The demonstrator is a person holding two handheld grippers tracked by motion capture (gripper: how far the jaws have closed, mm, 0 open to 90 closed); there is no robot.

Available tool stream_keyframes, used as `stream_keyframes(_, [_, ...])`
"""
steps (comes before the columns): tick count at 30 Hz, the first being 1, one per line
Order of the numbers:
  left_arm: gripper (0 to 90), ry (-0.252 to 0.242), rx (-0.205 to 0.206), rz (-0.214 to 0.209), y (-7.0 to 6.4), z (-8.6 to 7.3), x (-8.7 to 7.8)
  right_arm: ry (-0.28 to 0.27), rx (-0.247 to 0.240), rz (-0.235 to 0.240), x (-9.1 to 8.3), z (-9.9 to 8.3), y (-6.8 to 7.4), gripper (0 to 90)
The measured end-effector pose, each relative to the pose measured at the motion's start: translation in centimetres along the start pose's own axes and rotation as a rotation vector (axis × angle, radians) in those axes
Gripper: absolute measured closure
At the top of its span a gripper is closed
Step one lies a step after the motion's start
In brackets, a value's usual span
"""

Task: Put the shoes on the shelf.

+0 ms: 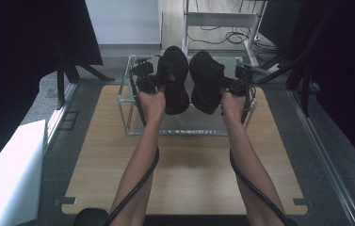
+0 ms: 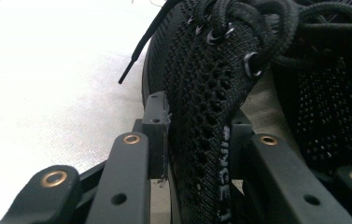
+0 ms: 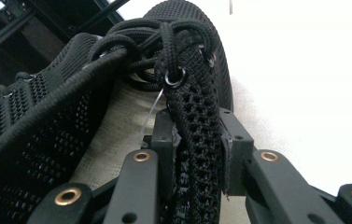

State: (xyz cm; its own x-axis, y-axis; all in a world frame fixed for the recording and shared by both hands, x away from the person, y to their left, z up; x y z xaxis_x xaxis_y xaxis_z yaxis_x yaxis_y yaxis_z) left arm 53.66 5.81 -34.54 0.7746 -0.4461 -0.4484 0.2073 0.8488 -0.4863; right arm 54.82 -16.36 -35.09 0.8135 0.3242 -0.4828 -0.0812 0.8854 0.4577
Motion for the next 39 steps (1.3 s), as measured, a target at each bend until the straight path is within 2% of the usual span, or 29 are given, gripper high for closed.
stream_keyframes(4, [66.8,0.003,-0.002,0.008,0.1,0.1,0.0,0.002,-0.055,-0.012,0.3,0.1,0.9,70.3])
stream_keyframes(7, [64.5,0.0,0.017,0.006,0.2,0.1,0.0,-0.006,-0.097,-0.024,0.5,0.1,1.6,69.0])
stream_keyframes(11, [59.7,0.006,0.026,-0.01,-0.1,0.0,0.2,-0.016,-0.141,-0.025,0.7,-0.2,2.5,64.5])
stream_keyframes(13, [56.9,0.007,0.026,-0.021,-0.1,-0.1,0.3,-0.012,-0.139,-0.019,0.8,-0.3,2.7,62.0])
stream_keyframes(14, [55.1,0.007,0.02,-0.042,0.0,-0.1,0.4,-0.013,-0.133,-0.008,0.9,-0.2,2.7,59.9])
stream_keyframes(18, [44.0,-0.003,-0.009,-0.123,-0.1,-0.2,0.5,-0.008,-0.092,0.091,0.9,-0.2,2.5,48.7])
stream_keyframes(21, [39.9,-0.013,-0.003,-0.143,-0.1,-0.2,0.3,-0.015,-0.084,0.159,0.6,-0.1,2.4,42.9])
stream_keyframes(23, [39.4,-0.022,-0.003,-0.172,-0.2,-0.1,-0.3,-0.019,-0.075,0.194,0.2,0.0,2.2,44.0])
stream_keyframes(24, [40.0,-0.03,-0.003,-0.187,-0.3,0.0,-0.5,-0.034,-0.051,0.24,-0.2,0.2,2.1,44.1])
stream_keyframes(26, [40.7,-0.039,-0.003,-0.223,-0.4,0.1,-1.1,-0.052,-0.02,0.275,-0.9,0.7,1.9,44.0])
stream_keyframes(28, [40.7,-0.042,0.009,-0.255,-0.5,0.0,-1.7,-0.066,-0.018,0.314,-1.7,1.0,1.6,44.2])
stream_keyframes(31, [44.8,-0.058,0.025,-0.332,-0.8,-0.3,-2.9,-0.068,-0.035,0.352,-2.7,0.8,1.1,48.2])
stream_keyframes(34, [49.8,-0.078,0.028,-0.372,-0.6,-0.7,-4.2,-0.059,-0.035,0.385,-3.6,0.2,0.4,56.2])
stream_keyframes(36, [54.7,-0.084,0.026,-0.415,-0.4,-1.2,-5.3,-0.06,-0.034,0.405,-4.3,-0.4,-0.2,63.2])
stream_keyframes(39, [63.4,-0.076,0.053,-0.441,-0.2,-2.1,-6.4,-0.056,-0.032,0.429,-4.9,-1.5,-0.8,71.2])
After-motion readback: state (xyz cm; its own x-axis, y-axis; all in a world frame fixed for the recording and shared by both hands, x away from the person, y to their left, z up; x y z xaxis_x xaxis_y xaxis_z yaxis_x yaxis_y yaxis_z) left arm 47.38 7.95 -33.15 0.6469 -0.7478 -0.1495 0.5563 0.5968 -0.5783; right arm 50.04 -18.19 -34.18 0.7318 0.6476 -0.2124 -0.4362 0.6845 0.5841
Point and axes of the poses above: each handheld gripper's, and its own axes: x roughly forward along the jaws, z roughly out of its top, y roughly to its left, the point moved 8 cm from there along x, roughly forward along the jaws, and after that the axes turned 8 degrees about -z, right-handed, at the moved point
